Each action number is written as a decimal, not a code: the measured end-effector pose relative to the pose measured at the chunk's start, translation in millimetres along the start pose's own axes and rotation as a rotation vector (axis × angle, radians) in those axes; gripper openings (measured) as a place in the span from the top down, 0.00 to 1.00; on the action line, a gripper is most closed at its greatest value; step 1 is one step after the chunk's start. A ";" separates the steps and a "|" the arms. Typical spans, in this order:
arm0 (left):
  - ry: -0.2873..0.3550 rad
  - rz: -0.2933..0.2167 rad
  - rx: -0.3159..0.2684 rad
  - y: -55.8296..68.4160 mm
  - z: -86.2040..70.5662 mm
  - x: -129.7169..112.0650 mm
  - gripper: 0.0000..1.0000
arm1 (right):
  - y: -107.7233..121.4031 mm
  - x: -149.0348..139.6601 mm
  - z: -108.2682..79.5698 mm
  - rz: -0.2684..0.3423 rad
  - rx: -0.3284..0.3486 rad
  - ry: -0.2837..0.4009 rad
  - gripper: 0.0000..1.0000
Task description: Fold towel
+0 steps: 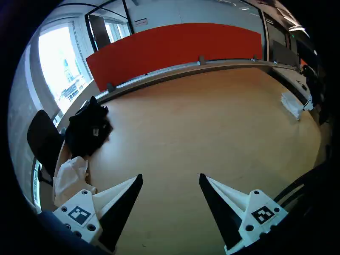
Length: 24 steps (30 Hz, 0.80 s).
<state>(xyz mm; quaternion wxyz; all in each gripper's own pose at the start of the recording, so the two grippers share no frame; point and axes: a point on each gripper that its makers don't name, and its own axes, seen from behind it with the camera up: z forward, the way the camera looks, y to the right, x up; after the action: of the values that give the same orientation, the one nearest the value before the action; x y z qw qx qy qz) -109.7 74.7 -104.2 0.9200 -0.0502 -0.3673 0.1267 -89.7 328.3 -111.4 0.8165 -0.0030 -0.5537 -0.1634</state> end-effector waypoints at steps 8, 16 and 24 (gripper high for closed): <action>0.003 -0.002 0.000 0.3 0.3 0.9 0.01 | 1.8 -3.8 -4.7 0.015 -0.008 0.009 0.70; 0.010 -0.003 -0.007 0.8 0.7 3.5 0.01 | -1.0 -6.3 -13.4 0.012 -0.009 0.027 0.31; 0.013 -0.003 -0.014 1.5 1.1 3.8 0.01 | -20.7 5.4 -20.0 0.020 0.035 0.074 0.23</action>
<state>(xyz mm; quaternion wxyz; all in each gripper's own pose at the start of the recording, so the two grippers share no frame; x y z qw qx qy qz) -108.0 77.1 -101.2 0.9223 -0.0569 -0.3621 0.1225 -75.4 303.6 -117.9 0.8380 0.0119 -0.5258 -0.1454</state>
